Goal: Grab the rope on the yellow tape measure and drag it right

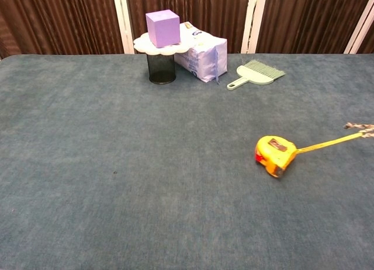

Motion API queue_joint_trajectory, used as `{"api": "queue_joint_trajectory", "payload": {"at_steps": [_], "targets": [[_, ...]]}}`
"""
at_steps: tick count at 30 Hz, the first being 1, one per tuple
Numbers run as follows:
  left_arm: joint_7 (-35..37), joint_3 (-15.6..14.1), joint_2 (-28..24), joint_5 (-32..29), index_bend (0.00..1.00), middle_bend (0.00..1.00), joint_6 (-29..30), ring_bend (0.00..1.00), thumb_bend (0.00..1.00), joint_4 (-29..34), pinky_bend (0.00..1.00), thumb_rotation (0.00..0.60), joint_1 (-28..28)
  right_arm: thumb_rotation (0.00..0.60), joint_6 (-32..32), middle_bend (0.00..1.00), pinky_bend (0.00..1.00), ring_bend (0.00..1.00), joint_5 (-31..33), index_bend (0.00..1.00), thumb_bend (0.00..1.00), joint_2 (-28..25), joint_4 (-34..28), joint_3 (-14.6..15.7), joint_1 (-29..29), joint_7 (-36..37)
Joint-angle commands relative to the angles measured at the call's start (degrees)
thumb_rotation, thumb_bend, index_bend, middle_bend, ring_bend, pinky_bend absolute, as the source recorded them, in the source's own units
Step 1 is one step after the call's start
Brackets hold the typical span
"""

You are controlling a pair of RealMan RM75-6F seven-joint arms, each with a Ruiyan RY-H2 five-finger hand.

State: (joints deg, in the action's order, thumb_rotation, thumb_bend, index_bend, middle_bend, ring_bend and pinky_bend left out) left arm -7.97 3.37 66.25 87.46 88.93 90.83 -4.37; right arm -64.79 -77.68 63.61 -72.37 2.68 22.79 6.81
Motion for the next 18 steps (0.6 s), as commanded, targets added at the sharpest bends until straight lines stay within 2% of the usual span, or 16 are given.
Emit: {"api": "queue_joint_trajectory", "payload": {"at_steps": [1,4,8,10,14,18], "targets": [[-0.1,0.0,0.1,0.0,0.04,0.0,0.0,0.0,0.47,0.0,0.07,0.6,0.0,0.6,0.1,0.08,0.0,0.07,0.7,0.72,0.52,0.4,1.8,-0.8,-0.9,0.2],[-0.1,0.1,0.2,0.0,0.04,0.0,0.2,0.0,0.47,0.0,0.07,0.6,0.0,0.6,-0.5,0.08,0.0,0.07,1.8,0.72,0.52,1.3,3.6,-1.7,-1.7,-2.4],[0.1,0.1,0.1,-0.1,0.04,0.0,0.3,0.0,0.47,0.0,0.07,0.6,0.0,0.6,0.0,0.08,0.0,0.07,1.7,0.68,0.52,1.2,2.4,-2.4,-1.8,-2.5],[-0.1,0.0,0.2,0.0,0.04,0.0,0.2,0.0,0.47,0.0,0.07,0.6,0.0,0.6,0.6,0.08,0.0,0.07,1.0,0.58,0.5,0.5,0.2,-2.5,-1.6,-1.6],[0.0,0.0,0.1,-0.1,0.04,0.0,0.4,0.0,0.47,-0.2,0.07,0.6,0.1,0.6,0.9,0.08,0.0,0.05,-0.7,0.33,0.34,-1.0,-5.1,-3.5,-0.6,0.1],[0.3,0.1,0.1,-0.1,0.04,0.0,0.5,0.0,0.47,-0.2,0.07,0.6,0.2,0.6,-0.4,0.06,0.0,0.03,-1.7,0.17,0.25,-1.4,-9.8,-4.8,-0.2,-1.3]]}}
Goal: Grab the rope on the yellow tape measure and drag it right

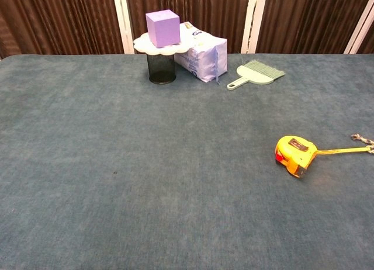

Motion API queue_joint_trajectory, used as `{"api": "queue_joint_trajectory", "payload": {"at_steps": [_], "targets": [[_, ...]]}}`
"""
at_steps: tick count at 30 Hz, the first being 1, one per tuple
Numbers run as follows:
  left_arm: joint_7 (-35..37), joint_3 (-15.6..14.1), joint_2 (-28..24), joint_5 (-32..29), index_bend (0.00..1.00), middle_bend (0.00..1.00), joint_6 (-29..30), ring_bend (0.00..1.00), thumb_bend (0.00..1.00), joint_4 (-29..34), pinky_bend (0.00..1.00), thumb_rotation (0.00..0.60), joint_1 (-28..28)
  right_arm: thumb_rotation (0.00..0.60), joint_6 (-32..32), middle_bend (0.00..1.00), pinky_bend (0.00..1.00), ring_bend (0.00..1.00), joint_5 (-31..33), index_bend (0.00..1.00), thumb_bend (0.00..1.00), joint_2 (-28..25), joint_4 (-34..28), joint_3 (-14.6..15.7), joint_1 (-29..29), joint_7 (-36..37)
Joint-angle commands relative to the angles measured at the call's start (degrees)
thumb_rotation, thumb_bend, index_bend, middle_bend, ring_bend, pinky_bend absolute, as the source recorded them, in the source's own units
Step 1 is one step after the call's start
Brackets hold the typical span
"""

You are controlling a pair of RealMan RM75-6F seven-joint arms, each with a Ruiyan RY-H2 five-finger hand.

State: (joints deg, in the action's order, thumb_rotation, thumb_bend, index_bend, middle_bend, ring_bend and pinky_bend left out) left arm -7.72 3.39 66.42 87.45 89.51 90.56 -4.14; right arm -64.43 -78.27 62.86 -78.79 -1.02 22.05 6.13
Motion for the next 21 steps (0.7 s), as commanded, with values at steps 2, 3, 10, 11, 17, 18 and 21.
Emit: {"api": "queue_joint_trajectory", "payload": {"at_steps": [2,3,10,11,17,18,21], "targets": [[0.2,0.1,-0.2,-0.2,0.04,0.0,-0.1,0.0,0.47,0.1,0.07,0.6,0.0,0.6,-1.2,0.05,0.0,0.02,-1.4,0.13,0.22,-1.0,-6.3,-1.3,0.6,-2.0],[0.3,0.1,-0.2,-0.2,0.04,0.0,-0.1,0.0,0.47,0.1,0.07,0.6,0.0,0.6,-1.7,0.04,0.0,0.02,-1.6,0.12,0.21,-1.1,-7.5,-1.4,0.4,-2.5],[1.5,0.2,-0.5,-0.3,0.04,0.0,-0.1,0.0,0.46,0.0,0.07,0.6,0.0,0.6,-13.8,0.04,0.0,0.01,-7.0,0.1,0.17,-1.0,-16.0,-0.2,-5.8,-3.4],[1.6,0.2,-0.5,-0.3,0.04,0.0,-0.2,0.0,0.46,-0.1,0.07,0.6,0.0,0.6,-17.1,0.04,0.0,0.01,-8.3,0.11,0.17,-1.0,-17.0,0.4,-7.7,-3.5],[1.9,0.0,-0.7,-0.3,0.04,0.0,-0.8,0.0,0.47,-0.2,0.07,0.6,-0.2,0.6,-25.5,0.04,0.0,0.01,-10.1,0.18,0.17,-2.0,-18.3,3.8,-15.6,-5.9],[2.0,0.0,-0.7,-0.3,0.04,0.0,-0.8,0.0,0.47,-0.3,0.07,0.6,-0.3,0.6,-26.3,0.04,0.0,0.01,-9.7,0.18,0.17,-2.3,-18.1,4.2,-16.7,-5.9],[1.8,-0.1,-0.6,-0.1,0.04,0.0,-0.9,0.0,0.47,-0.3,0.07,0.6,-0.4,0.6,-29.1,0.04,0.0,0.01,-8.5,0.18,0.17,-1.7,-16.0,3.9,-19.4,-5.4]]}}
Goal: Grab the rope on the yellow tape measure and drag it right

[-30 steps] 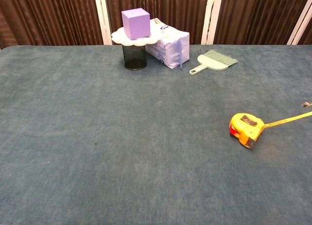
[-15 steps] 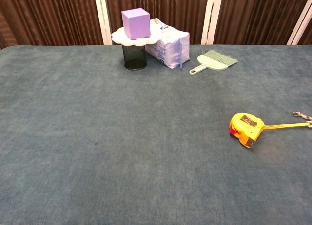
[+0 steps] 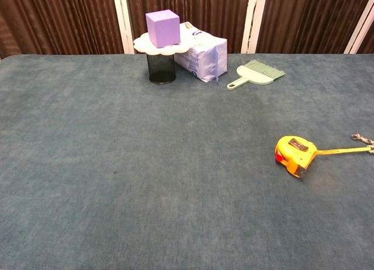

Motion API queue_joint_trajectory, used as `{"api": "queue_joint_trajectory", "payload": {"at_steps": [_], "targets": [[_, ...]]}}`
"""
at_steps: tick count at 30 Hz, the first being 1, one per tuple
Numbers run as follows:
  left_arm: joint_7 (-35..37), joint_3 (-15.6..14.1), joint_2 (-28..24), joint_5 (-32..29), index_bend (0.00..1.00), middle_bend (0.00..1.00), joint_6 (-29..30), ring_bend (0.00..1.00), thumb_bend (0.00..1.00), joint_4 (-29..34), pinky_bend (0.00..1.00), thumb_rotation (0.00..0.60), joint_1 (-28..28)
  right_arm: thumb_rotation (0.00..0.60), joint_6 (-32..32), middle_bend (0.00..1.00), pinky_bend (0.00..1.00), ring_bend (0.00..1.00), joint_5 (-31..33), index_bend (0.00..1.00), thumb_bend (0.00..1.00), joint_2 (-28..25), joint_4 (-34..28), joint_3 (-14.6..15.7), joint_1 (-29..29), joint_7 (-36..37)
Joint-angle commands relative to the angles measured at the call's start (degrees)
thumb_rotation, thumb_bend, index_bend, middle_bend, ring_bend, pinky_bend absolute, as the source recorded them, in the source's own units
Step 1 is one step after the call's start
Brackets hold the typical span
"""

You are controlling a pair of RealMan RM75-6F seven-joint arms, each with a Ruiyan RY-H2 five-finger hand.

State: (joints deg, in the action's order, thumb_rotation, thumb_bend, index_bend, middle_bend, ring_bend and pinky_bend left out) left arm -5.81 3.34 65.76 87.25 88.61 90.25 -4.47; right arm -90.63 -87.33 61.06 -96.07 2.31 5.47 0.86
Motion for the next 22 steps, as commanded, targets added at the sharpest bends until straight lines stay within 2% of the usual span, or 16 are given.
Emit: {"api": "queue_joint_trajectory", "payload": {"at_steps": [1,9,22], "targets": [[-0.3,0.1,0.0,0.1,0.04,0.0,-0.1,0.0,0.47,0.2,0.07,0.6,-0.2,0.6,-3.4,0.04,0.0,0.01,0.9,0.18,0.17,0.5,2.1,0.4,-3.4,-0.1],[-1.2,0.0,0.5,0.4,0.04,0.0,-0.4,0.0,0.47,0.0,0.07,0.6,-0.6,0.6,-3.4,0.04,0.0,0.01,1.9,0.15,0.17,2.6,5.3,-1.0,-4.3,-1.0],[0.1,-0.2,0.5,0.8,0.04,0.0,0.5,0.0,0.47,-0.8,0.07,0.6,-0.1,0.6,-2.3,0.04,0.0,0.01,1.3,0.14,0.17,4.3,6.0,-2.7,-4.5,-3.2]]}}
